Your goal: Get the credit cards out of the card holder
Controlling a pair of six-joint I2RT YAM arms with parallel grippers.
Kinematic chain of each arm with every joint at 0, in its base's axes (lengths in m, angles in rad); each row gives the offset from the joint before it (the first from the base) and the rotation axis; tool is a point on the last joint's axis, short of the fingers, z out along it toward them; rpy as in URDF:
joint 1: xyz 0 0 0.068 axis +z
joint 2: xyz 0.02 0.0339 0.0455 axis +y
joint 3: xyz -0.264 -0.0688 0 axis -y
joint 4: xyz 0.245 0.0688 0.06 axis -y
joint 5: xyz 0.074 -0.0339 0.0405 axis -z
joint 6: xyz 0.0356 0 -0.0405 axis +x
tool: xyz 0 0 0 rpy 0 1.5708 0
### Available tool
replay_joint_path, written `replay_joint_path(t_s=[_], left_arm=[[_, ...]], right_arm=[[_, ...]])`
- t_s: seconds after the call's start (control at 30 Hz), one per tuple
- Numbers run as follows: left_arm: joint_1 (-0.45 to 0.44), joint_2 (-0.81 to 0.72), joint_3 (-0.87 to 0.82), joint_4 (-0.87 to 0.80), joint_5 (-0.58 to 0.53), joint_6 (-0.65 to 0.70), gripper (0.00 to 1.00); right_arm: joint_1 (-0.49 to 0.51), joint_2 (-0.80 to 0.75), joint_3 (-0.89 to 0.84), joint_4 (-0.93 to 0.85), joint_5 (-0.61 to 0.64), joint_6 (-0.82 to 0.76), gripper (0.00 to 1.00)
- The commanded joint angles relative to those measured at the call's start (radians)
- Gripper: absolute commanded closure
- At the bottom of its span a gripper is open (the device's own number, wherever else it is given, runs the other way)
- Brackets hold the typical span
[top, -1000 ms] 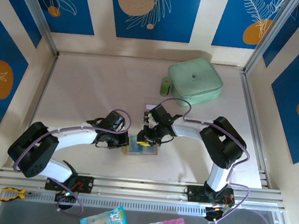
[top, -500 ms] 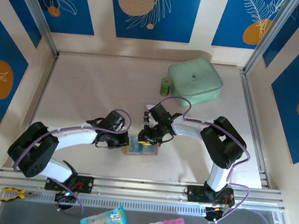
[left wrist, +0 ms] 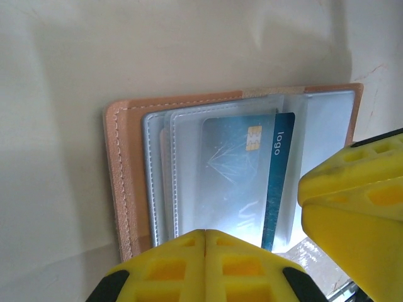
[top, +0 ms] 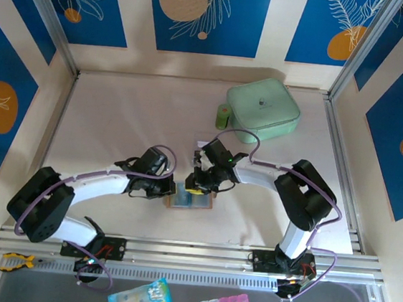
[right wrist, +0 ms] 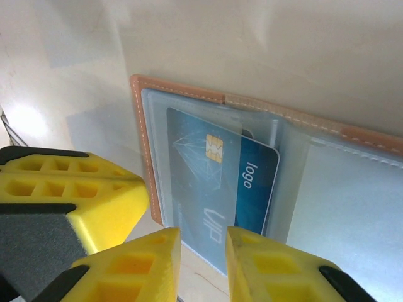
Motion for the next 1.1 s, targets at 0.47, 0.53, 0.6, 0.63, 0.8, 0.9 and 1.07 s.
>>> replay_joint_path(t_s=[0.47,0.53,0.6,0.63,0.8,0.9,1.07], left_arm=[[0.011,0.061,-0.007,-0.03,-0.012,0.03,0.98],[0.01,0.061,-0.007,-0.03,-0.012,0.031,0.98],[0.011,0.061,-0.006,-0.03,-0.01,0.03,0.98],[0.012,0.06,-0.005,-0.031,-0.01,0.03,0.98],[0.01,0.058,-0.005,-0.032,-0.01,0.032,0.98],[0.011,0.056,-0.006,-0.033,-0.01,0.03,0.98],[0.01,0.053,-0.004,-0.035,-0.01,0.03,0.98]], right_arm=[[-0.011,0.084,-0.026,0.032,-0.057,0.013,0.74],[-0.014,0.087,-0.024,0.022,-0.041,0.007,0.74],[-0.014,0.085,-0.016,0.003,-0.02,-0.002,0.74],[-0.014,0.082,-0.011,-0.008,-0.007,-0.007,0.74],[-0.014,0.064,-0.004,-0.032,0.018,-0.022,0.74],[-0.012,0.06,0.0,-0.04,0.025,-0.029,0.74],[-0.012,0.055,0.003,-0.045,0.037,-0.039,0.74]])
